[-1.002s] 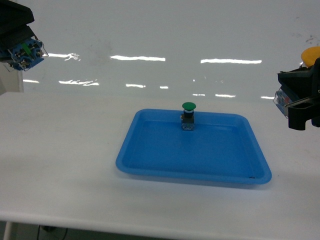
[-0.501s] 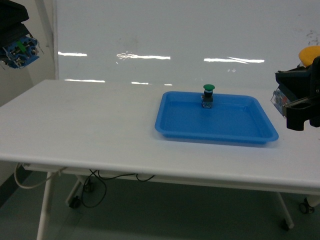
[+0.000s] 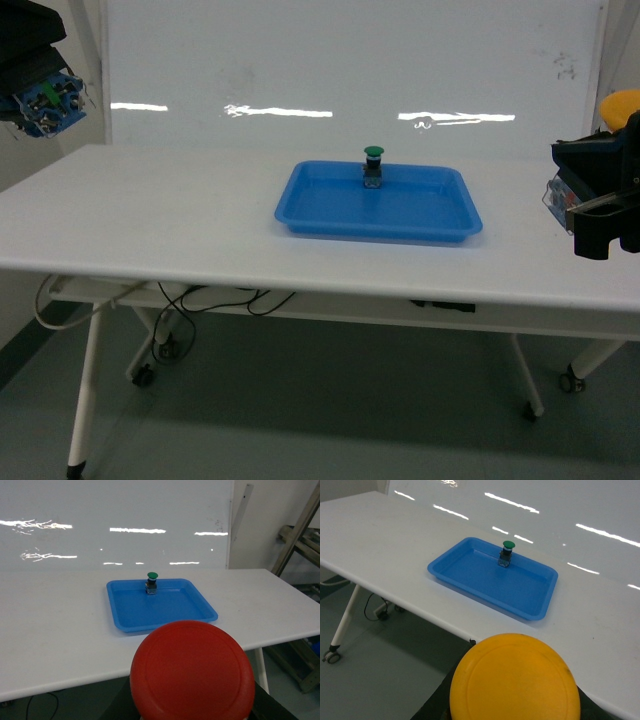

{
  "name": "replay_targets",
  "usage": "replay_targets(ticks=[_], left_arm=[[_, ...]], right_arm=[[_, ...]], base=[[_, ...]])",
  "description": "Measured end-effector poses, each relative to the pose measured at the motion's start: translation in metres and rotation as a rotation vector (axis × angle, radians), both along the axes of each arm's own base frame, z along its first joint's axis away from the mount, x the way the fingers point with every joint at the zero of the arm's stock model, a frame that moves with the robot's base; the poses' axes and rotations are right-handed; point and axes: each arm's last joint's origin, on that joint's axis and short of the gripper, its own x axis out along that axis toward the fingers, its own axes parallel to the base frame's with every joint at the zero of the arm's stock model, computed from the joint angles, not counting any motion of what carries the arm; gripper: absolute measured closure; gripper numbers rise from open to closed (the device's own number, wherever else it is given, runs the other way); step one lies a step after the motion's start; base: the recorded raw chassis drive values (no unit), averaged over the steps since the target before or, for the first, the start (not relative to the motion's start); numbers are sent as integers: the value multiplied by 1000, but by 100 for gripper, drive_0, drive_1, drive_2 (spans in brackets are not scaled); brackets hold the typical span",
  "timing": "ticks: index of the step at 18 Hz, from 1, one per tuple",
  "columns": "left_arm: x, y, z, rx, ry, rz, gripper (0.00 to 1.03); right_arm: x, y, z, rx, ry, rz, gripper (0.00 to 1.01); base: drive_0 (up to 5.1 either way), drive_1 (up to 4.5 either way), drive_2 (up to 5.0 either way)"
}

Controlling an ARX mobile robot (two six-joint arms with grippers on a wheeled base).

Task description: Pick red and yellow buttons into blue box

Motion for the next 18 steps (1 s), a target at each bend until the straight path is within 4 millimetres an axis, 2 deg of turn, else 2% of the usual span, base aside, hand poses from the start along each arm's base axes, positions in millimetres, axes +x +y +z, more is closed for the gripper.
replay_targets(ticks=[11,18], left_arm=[[0,0,0,0,3,0,79],[0,0,0,0,1,0,79]], right_arm=[[0,0,0,-1,2,0,75],[0,0,0,-1,2,-3,75]], base=[[467,-229,-229],[480,-326,-147]])
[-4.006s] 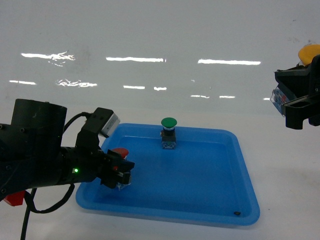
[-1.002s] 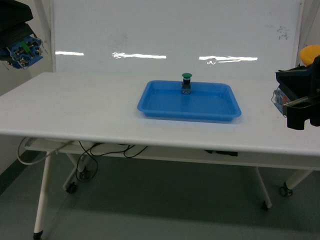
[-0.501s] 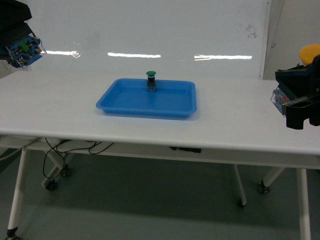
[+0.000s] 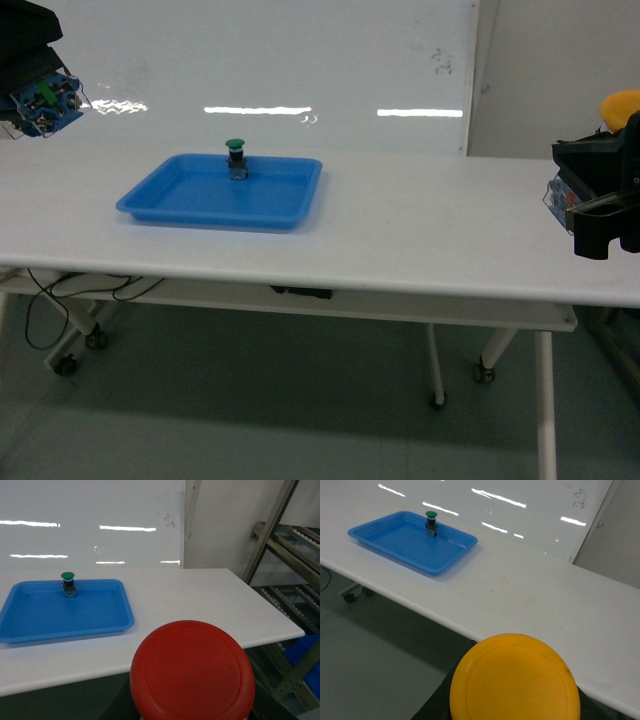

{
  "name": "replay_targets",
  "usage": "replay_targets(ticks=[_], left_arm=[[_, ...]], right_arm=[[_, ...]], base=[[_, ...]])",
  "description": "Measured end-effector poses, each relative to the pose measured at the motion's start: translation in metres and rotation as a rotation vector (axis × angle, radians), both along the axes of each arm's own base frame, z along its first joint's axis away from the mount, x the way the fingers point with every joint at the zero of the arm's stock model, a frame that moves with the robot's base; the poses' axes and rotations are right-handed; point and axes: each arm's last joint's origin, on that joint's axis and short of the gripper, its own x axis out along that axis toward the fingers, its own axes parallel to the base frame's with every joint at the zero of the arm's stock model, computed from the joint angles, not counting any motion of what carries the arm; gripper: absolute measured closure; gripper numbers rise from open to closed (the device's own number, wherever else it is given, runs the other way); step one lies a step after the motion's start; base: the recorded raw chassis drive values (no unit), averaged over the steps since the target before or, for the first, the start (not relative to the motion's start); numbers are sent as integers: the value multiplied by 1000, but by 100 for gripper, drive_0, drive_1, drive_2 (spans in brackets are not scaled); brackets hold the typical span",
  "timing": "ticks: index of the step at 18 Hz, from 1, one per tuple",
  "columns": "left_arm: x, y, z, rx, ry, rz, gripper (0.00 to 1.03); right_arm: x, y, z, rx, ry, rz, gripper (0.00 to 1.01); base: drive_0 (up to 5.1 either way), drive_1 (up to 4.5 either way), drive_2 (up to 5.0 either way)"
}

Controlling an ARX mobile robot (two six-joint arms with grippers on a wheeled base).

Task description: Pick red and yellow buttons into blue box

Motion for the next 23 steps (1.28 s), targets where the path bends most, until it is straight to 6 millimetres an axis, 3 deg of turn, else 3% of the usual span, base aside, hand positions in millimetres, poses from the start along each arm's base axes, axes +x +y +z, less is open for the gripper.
replay_targets(ticks=[13,23], left_arm=[[0,0,0,0,4,0,79],[0,0,0,0,6,2,79]], right_arm=[[0,0,0,0,0,0,75],[0,0,0,0,2,1,75]], base=[[483,-329,-146],[434,-214,-214]])
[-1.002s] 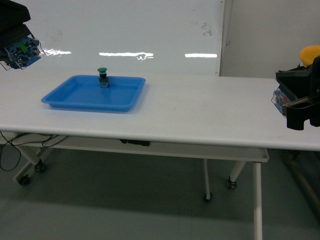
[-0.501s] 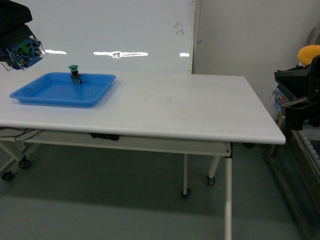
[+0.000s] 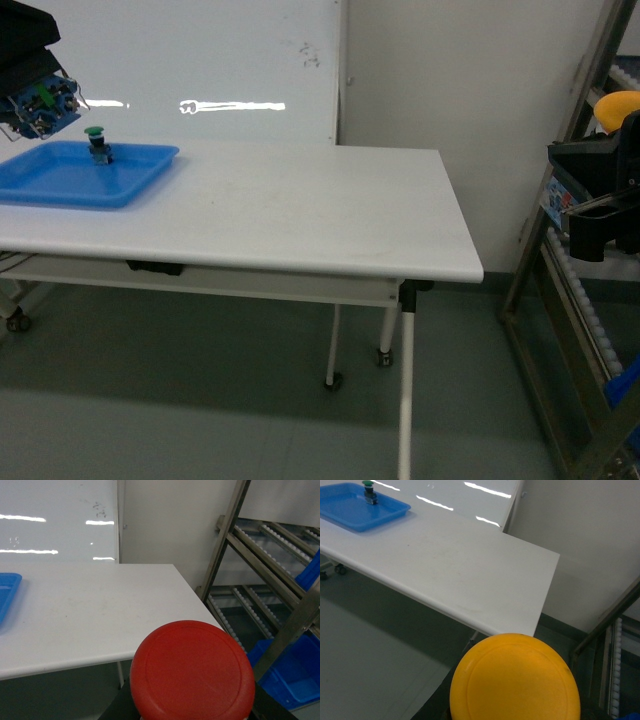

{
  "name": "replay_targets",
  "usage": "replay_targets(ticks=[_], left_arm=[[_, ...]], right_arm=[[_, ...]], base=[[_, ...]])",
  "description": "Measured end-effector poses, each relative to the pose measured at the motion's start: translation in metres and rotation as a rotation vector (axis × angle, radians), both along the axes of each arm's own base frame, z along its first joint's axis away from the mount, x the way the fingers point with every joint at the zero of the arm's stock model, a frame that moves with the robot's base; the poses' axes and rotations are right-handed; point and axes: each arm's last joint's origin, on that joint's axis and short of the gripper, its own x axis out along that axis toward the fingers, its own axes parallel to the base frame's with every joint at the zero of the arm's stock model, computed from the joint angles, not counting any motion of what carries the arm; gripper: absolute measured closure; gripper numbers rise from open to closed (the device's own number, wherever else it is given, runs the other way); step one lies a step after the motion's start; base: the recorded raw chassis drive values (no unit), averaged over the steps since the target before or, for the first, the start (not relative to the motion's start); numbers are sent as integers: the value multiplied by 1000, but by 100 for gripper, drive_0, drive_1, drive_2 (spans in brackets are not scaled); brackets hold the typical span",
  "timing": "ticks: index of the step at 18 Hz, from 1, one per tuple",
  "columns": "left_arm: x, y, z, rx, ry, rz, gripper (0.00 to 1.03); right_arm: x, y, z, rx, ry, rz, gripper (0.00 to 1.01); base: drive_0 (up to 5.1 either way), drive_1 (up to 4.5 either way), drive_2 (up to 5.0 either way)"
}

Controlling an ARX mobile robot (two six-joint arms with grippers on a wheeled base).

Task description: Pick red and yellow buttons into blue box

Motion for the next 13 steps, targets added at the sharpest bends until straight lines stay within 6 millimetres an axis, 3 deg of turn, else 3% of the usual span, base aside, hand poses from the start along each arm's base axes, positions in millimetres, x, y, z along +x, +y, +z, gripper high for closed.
replay_targets(ticks=[13], left_arm=[[0,0,0,0,-3,-2,79]], right_arm=[[0,0,0,0,0,-1,75]], base=[[460,-215,-215]])
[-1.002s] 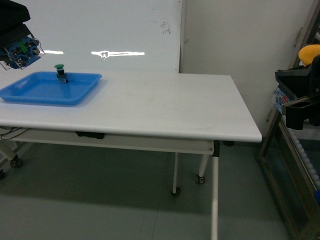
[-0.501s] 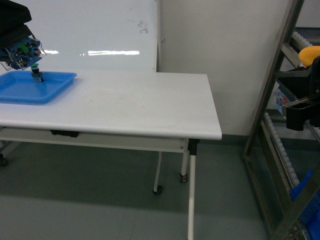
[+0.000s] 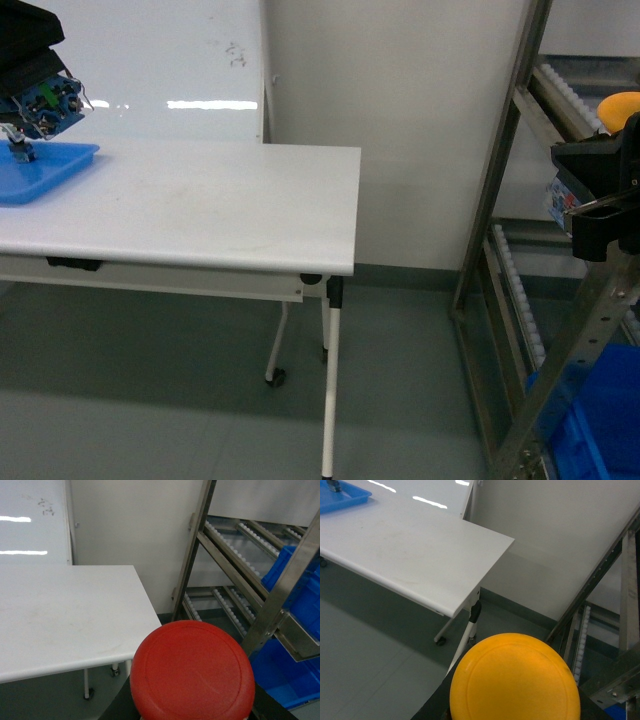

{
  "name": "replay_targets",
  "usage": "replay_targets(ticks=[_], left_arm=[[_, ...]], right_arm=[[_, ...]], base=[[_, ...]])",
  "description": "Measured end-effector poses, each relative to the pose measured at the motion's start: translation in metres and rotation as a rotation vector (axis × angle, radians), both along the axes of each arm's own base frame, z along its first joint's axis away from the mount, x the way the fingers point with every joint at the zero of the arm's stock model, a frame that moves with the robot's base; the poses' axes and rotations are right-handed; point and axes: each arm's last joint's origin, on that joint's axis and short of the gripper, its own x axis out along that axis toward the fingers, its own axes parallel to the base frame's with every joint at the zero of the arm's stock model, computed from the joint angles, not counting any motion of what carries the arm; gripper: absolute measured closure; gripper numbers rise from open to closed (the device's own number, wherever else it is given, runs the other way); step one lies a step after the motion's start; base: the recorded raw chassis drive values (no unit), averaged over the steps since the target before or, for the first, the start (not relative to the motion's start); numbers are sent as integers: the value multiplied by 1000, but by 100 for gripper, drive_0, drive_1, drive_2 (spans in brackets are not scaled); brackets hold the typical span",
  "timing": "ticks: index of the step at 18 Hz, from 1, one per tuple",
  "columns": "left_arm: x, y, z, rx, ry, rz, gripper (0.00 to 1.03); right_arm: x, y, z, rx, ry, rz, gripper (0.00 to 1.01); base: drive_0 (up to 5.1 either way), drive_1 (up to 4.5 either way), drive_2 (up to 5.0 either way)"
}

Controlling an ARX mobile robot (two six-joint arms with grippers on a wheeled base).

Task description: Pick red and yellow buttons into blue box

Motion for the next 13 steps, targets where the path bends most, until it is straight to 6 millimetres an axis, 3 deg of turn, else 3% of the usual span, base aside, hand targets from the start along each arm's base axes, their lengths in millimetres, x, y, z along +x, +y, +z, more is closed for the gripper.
replay_targets(ticks=[13], left_arm=[[0,1,0,0,0,4,79]], right_arm=[[0,0,0,0,-1,1,75]], base=[[459,-211,-211]])
